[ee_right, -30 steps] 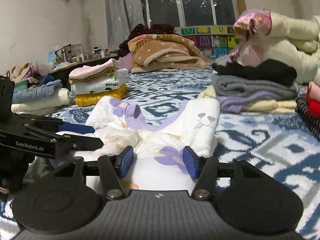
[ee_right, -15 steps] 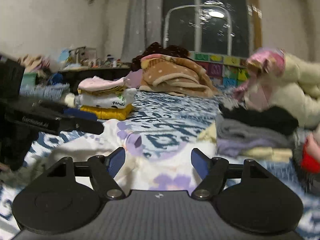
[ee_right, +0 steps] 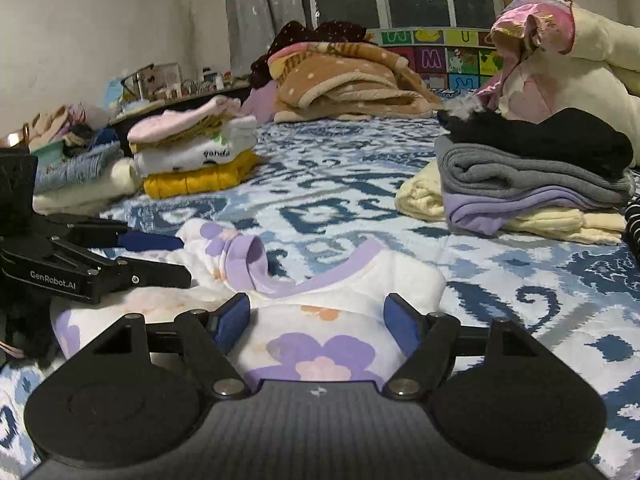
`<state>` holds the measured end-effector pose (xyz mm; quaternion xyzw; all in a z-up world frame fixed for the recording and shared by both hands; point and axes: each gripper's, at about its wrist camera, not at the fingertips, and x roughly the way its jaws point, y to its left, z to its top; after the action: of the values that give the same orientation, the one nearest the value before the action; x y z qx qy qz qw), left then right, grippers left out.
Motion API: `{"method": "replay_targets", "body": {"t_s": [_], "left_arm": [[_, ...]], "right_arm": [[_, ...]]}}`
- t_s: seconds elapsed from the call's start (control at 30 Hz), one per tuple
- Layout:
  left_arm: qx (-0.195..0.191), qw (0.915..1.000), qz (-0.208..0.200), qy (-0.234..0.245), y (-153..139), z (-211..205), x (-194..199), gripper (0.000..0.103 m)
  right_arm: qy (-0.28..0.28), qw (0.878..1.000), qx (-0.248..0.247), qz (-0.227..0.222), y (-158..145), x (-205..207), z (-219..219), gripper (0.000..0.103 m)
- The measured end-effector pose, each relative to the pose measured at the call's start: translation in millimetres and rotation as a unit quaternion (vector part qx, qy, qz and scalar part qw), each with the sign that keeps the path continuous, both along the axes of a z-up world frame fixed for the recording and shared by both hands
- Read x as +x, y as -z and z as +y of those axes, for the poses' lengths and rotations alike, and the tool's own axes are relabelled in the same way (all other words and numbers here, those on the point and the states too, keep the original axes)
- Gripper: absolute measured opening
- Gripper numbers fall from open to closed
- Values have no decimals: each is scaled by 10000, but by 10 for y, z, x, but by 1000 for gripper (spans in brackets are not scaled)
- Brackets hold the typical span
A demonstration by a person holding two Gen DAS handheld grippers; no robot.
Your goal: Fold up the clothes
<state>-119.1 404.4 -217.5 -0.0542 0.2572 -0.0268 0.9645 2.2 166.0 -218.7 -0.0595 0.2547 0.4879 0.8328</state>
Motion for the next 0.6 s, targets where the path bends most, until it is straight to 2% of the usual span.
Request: {"method": "replay_targets", "body": {"t_s": [0.17, 0.33, 0.43, 0.53, 0.6], "left_arm": [[172, 9998, -14, -35, 17, -40, -60, 57], [564, 9983, -36, -169, 54, -165, -102, 58], [750, 9968, -28, -285, 67, -232, -117, 58], [304, 9980, 6, -556, -78, -169, -228, 60], [-87, 9970, 28, -763, -208, -95, -355, 67]], "right_arm": [[-118, 9999, -7, 62, -22, 2, 29, 75], [-64, 9981, -298, -539, 18, -211, 112, 75], [-13, 9972, -326, -672, 32, -261, 107, 75], [77, 9964, -165, -833, -43, -338, 16, 74], [273, 9978, 218, -563, -130, -367, -170, 74]]}}
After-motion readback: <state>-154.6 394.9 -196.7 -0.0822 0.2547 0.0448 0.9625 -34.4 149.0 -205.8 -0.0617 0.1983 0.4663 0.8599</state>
